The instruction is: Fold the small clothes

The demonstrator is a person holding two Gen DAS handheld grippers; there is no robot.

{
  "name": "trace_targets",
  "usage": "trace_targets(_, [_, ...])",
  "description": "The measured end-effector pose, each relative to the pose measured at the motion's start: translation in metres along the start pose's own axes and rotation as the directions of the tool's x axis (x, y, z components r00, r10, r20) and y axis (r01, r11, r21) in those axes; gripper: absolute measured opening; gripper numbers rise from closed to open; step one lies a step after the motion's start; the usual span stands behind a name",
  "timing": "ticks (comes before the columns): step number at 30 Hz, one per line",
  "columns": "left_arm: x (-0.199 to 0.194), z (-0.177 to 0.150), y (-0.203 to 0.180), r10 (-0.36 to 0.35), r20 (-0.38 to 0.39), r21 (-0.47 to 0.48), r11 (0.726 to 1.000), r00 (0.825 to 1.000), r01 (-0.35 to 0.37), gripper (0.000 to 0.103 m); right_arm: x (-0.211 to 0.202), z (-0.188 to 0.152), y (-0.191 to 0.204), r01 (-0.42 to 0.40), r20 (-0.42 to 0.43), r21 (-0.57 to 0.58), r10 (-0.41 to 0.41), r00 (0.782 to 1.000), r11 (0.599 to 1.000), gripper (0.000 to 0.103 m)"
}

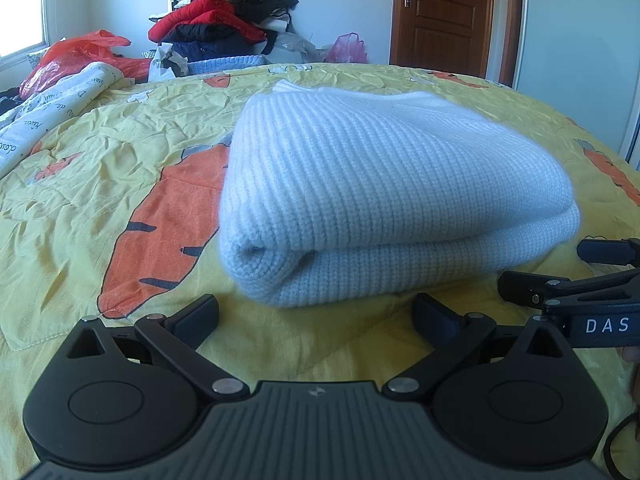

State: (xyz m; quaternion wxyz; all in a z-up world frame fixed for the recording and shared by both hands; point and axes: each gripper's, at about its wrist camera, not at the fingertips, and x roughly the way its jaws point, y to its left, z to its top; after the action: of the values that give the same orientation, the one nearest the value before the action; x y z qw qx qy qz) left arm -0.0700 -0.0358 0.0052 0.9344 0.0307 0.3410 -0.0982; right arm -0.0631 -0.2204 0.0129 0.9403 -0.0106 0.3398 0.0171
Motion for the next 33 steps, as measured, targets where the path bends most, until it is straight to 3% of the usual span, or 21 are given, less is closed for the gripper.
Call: trace_targets(33, [0.0,-0.0003,0.0002,-0.001,0.001,0.0,1.0,1.0,0.001,0.103,-0.0016,-0.001,-0.0003,-0.006,0.006,0.008,0.006,1.0,1.0,0.103])
